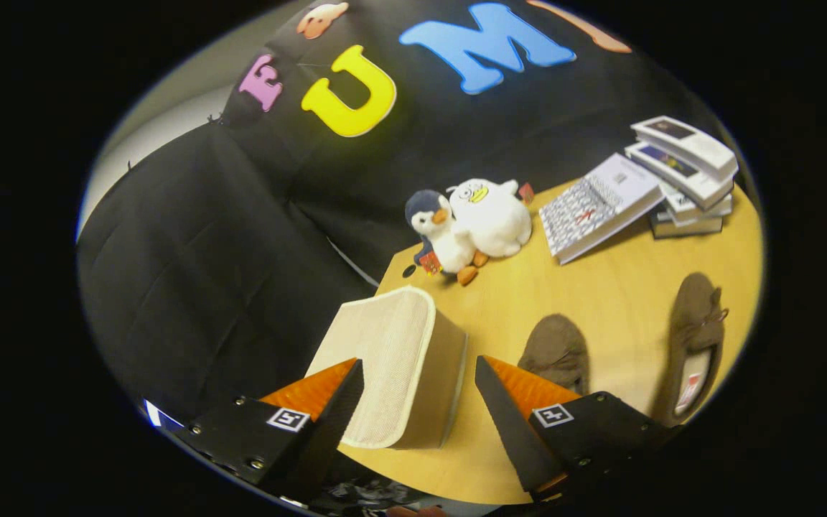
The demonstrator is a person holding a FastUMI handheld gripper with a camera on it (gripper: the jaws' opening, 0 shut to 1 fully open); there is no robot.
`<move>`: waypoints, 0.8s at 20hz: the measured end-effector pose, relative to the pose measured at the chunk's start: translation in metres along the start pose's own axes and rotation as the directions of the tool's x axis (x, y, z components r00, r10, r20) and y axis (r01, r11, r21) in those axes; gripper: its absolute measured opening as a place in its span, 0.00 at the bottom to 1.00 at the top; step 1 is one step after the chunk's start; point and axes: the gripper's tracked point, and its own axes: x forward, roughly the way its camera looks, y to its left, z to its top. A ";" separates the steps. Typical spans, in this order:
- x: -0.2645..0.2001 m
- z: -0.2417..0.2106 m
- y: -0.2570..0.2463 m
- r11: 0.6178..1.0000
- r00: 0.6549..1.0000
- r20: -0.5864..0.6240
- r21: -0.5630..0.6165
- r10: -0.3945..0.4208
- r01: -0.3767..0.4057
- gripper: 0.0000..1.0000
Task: Open the storage box then place both shoes into the box .Put the left shoe in first, then the right shoe, with the right side of both shoes facing outward in a uniform manner.
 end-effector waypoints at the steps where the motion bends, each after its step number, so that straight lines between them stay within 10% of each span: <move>1: 0.009 -0.010 -0.003 0.999 1.000 -0.024 0.030 0.012 -0.011 0.96; 16: 0.061 -0.061 0.001 0.951 0.962 -0.190 0.274 0.198 -0.142 0.95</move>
